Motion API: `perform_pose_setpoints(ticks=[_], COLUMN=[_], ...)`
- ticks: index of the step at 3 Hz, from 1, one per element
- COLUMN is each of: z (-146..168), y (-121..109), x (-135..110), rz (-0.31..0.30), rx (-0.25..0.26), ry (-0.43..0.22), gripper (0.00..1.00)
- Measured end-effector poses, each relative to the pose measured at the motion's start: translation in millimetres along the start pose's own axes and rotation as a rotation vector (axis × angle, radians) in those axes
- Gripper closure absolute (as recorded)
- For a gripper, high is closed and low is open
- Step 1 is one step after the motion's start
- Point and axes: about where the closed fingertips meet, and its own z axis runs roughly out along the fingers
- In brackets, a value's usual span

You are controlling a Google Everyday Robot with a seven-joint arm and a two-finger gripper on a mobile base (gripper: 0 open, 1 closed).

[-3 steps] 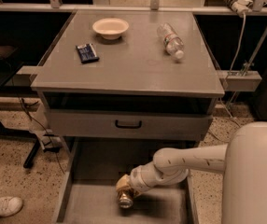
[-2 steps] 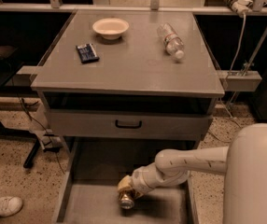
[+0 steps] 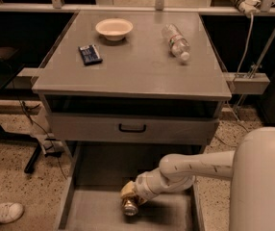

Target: Place orange can into middle drawer

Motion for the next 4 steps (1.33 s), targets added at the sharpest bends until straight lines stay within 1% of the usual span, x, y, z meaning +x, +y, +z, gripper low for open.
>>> perform_pose_setpoints(ticks=[2, 3, 4], z=[0.0, 0.2, 0.2], y=[0.0, 0.0, 0.0], x=[0.0, 0.1, 0.1], rz=[0.0, 0.0, 0.0], rx=[0.0, 0.0, 0.0], ry=[0.0, 0.0, 0.0], gripper=[0.11, 0.0, 0.0])
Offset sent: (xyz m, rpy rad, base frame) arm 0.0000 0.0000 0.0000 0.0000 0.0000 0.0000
